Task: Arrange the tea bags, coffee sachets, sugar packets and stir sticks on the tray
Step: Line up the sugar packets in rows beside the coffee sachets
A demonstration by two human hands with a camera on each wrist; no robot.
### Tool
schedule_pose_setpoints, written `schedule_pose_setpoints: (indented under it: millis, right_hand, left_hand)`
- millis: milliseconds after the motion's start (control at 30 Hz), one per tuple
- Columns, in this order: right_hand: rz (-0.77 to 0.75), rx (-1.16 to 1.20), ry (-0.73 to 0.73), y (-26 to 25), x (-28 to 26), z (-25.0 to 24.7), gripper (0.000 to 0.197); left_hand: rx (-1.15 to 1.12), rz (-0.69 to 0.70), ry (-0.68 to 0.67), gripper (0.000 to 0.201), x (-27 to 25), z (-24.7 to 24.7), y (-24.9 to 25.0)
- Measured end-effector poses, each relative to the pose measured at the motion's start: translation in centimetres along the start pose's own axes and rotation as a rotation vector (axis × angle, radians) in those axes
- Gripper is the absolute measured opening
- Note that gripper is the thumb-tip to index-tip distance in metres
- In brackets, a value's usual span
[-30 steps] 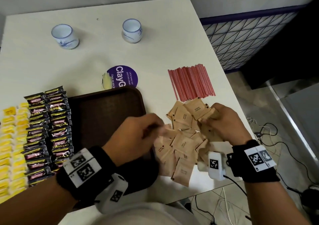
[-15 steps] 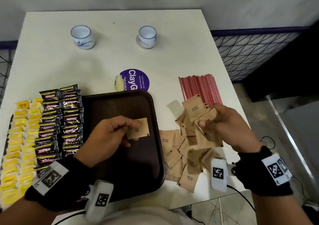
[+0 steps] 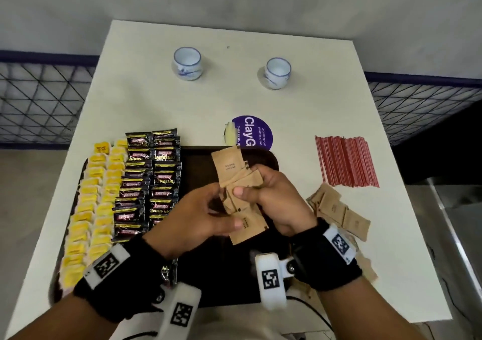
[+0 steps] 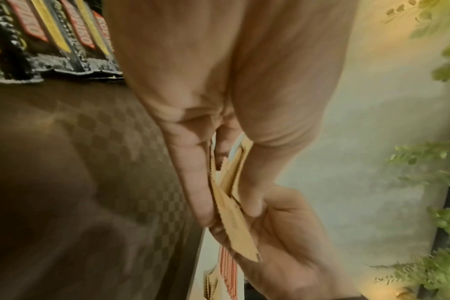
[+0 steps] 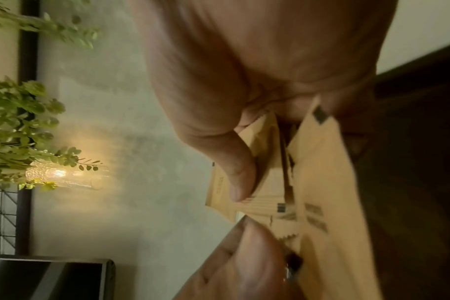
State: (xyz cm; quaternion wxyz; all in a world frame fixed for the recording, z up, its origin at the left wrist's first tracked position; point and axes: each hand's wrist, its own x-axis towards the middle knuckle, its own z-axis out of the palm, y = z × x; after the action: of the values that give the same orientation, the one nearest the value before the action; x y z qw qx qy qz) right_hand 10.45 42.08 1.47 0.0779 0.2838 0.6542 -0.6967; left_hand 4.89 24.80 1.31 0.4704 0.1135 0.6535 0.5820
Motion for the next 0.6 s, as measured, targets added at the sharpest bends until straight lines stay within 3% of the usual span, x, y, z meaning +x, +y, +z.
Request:
schedule_pose_setpoints:
  millis: [200, 300, 433, 500, 600]
  right_hand:
    - [0.017, 0.103, 0.012, -0.2, 0.9, 3.8, 0.014]
    - [0.016, 0.114, 0.04, -0.6, 1.4, 5.1, 0.014]
    - [0.018, 0.084, 0.083, -1.7, 2.0, 4.4, 0.013]
    - [0.04, 0.024, 0.026, -2.1, 2.1, 4.0, 0.011]
    - [0.109, -0.096, -0.127, -2.0, 2.1, 4.8, 0.007]
  left_hand:
    - [-0.05, -0.02, 0.119, 0.055, -1.0, -1.8, -0.4]
    - [0.061, 0.007, 0.145, 0.051, -1.2, -3.0, -0.4]
    - [0.066, -0.024, 0.33, 0.041, -1.2, -5.7, -0.4]
    - [-0.049, 0.014, 0.443, 0.038, -0.9, -6.8, -0.3]
    - [-0.195, 0.071, 0.503, 0.035, -0.5, -7.4, 0.1]
